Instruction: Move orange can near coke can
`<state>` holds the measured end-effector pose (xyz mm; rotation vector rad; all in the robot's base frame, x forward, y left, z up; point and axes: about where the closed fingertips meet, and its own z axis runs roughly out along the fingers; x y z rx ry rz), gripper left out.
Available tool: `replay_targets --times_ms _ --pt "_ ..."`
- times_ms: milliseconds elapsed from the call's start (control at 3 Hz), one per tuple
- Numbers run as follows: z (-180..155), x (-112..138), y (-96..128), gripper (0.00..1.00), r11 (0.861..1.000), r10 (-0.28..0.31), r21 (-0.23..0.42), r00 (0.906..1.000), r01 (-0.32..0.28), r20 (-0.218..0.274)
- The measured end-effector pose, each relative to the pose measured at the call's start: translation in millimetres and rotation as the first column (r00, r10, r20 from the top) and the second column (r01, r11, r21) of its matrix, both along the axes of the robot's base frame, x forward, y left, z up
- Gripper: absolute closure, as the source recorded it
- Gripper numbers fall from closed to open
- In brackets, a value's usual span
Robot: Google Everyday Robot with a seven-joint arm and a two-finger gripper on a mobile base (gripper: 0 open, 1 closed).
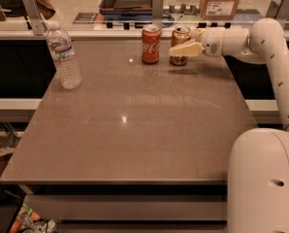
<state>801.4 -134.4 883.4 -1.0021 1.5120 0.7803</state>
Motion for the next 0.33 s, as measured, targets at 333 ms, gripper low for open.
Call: replay_targets --times_ms 333 --pt "0.0 0.0 0.1 0.00 1.000 0.000 0.000 1.0000 0.000 0.000"
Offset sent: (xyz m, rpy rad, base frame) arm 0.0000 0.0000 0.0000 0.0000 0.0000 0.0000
